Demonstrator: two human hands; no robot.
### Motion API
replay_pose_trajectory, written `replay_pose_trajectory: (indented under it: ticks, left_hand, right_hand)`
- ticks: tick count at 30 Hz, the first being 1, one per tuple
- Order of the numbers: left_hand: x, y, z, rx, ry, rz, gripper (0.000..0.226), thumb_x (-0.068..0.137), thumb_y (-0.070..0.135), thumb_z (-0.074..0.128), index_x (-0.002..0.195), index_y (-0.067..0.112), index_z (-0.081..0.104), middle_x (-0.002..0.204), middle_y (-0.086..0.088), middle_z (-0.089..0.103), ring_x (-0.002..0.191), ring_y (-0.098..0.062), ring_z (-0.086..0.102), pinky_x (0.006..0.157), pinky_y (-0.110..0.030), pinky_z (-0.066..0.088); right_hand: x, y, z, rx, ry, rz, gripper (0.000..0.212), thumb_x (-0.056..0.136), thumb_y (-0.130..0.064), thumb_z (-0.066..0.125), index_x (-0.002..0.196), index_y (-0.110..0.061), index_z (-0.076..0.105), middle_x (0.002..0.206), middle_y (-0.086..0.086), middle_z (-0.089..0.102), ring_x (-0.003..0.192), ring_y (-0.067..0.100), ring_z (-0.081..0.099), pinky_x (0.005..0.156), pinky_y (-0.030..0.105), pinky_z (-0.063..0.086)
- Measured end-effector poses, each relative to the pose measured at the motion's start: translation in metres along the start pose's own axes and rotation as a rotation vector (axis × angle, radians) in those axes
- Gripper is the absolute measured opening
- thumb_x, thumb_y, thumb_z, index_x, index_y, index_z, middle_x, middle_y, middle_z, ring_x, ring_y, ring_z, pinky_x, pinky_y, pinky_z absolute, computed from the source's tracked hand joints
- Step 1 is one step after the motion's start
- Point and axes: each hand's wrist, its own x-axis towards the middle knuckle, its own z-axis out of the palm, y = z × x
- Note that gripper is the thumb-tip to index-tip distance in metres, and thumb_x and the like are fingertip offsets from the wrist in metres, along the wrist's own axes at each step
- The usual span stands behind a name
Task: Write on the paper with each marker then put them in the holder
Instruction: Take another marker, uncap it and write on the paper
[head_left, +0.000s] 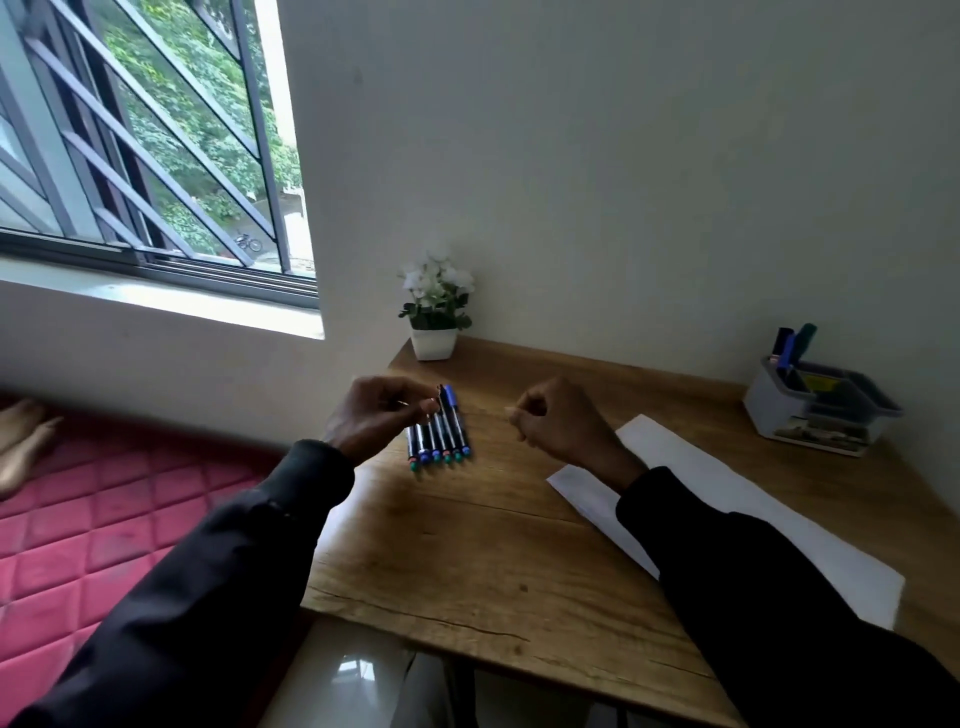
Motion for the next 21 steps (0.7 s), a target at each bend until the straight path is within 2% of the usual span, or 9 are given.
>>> replay_pose_trajectory:
  ticks: [3, 5, 8, 16, 21]
  left_hand:
    - [-0.002, -0.005, -0.003, -0.021, 0.013, -0.007, 0.017, 0.08, 0.012, 0.076, 0.096, 0.012, 0.075, 0.087, -0.003, 0.076, 0.078, -0.016, 0.072, 0.074, -0.028, 0.057]
    - [-0.003, -0.006, -0.003, -0.013, 0.013, 0.006, 0.019, 0.08, 0.011, 0.076, 0.098, 0.007, 0.074, 0.089, -0.008, 0.075, 0.077, -0.016, 0.072, 0.073, -0.024, 0.057]
    - [-0.003, -0.006, -0.003, -0.003, 0.012, 0.02, 0.021, 0.081, 0.01, 0.075, 0.101, 0.003, 0.073, 0.092, -0.008, 0.074, 0.078, -0.013, 0.072, 0.069, -0.018, 0.056]
    - [-0.001, -0.008, -0.005, 0.011, 0.014, 0.028, 0.022, 0.083, 0.012, 0.074, 0.103, 0.005, 0.073, 0.095, -0.007, 0.074, 0.082, -0.013, 0.071, 0.071, -0.019, 0.057]
    - [-0.001, -0.011, -0.003, -0.009, 0.037, 0.004, 0.021, 0.083, 0.013, 0.074, 0.102, 0.007, 0.074, 0.093, -0.007, 0.074, 0.082, -0.014, 0.071, 0.068, -0.016, 0.055]
  right_hand:
    - [0.007, -0.016, 0.024, -0.044, 0.001, 0.007, 0.014, 0.091, -0.026, 0.073, 0.086, -0.014, 0.075, 0.086, -0.002, 0.074, 0.079, 0.012, 0.067, 0.075, 0.029, 0.056]
    - [0.01, -0.024, 0.037, -0.05, -0.011, 0.011, 0.012, 0.091, -0.026, 0.072, 0.093, -0.015, 0.075, 0.09, 0.0, 0.074, 0.082, 0.012, 0.067, 0.079, 0.033, 0.059]
    - [0.015, -0.032, 0.048, -0.078, -0.013, 0.011, 0.013, 0.091, -0.026, 0.071, 0.09, -0.013, 0.075, 0.088, 0.002, 0.074, 0.08, 0.015, 0.068, 0.077, 0.036, 0.059]
    - [0.019, -0.032, 0.054, -0.133, -0.019, 0.071, 0.025, 0.086, -0.032, 0.073, 0.075, -0.01, 0.073, 0.075, 0.006, 0.073, 0.072, 0.02, 0.069, 0.069, 0.041, 0.059]
    - [0.02, -0.032, 0.052, -0.167, -0.01, 0.074, 0.022, 0.086, -0.027, 0.068, 0.075, -0.008, 0.071, 0.074, 0.008, 0.071, 0.07, 0.022, 0.068, 0.065, 0.04, 0.057]
